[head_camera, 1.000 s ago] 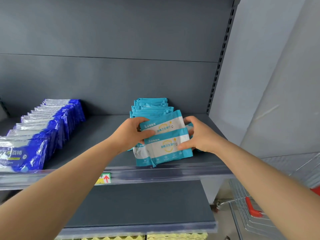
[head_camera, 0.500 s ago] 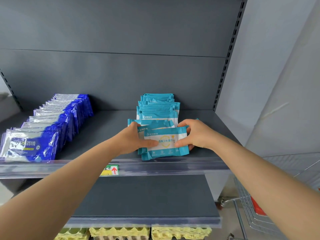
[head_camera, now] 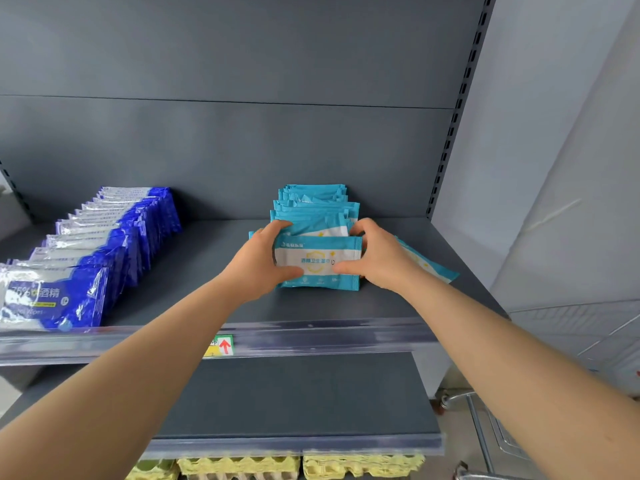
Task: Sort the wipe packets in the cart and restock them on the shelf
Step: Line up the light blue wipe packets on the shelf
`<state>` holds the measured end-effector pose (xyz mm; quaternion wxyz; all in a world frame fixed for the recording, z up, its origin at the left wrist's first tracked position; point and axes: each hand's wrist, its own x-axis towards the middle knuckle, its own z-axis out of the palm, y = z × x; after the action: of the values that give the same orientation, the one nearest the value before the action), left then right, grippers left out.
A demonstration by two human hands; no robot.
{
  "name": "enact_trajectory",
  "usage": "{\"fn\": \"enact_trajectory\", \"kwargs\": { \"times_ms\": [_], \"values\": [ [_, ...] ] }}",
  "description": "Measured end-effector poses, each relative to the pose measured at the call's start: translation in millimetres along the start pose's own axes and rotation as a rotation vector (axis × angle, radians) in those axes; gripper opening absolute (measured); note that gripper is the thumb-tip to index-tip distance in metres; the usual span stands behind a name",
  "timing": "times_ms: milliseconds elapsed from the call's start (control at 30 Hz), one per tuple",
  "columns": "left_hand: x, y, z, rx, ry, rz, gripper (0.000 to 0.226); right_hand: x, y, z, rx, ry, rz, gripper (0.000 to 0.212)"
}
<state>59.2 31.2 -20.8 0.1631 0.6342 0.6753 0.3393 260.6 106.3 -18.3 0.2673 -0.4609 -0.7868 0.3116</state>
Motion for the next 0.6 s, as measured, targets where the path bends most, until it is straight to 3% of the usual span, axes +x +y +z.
{"fn": "enact_trajectory", "kwargs": {
  "times_ms": [67, 133, 233, 300, 367, 500, 600],
  "values": [
    [0.2, -4.0, 3.4, 0.011, 0.015, -0.007, 0.078, 0.5, 2.9, -9.3, 0.006, -0.038, 0.02, 0.054],
    [-0.3, -3.9, 4.3, 0.003, 0.02, -0.019, 0.079, -1.6, 10.0, -25.6, -0.081, 0.037, 0.063, 0.05],
    [2.0, -2.6, 4.9, -0.01, 0.018, -0.055, 0.081, -2.6, 34.2, -50.4, -0.447, 0.188, 0.106, 0.044],
    [2.7, -2.3, 6.5, -0.025, 0.009, -0.065, 0.08, -5.2, 47.3, -59.5, -0.575, 0.113, 0.202, 0.048],
    [2.6, -3.4, 8.1, -0.035, 0.017, -0.064, 0.079, -7.4, 52.0, -62.2, -0.526, 0.022, 0.334, 0.057],
    [2.3, -4.9, 7.5, -0.033, 0.024, -0.075, 0.077, -9.7, 47.7, -65.4, -0.368, 0.012, 0.432, 0.074],
    [3.1, -4.9, 7.0, -0.016, 0.017, -0.084, 0.077, -9.8, 47.6, -72.8, -0.257, 0.042, 0.437, 0.063]
  ]
}}
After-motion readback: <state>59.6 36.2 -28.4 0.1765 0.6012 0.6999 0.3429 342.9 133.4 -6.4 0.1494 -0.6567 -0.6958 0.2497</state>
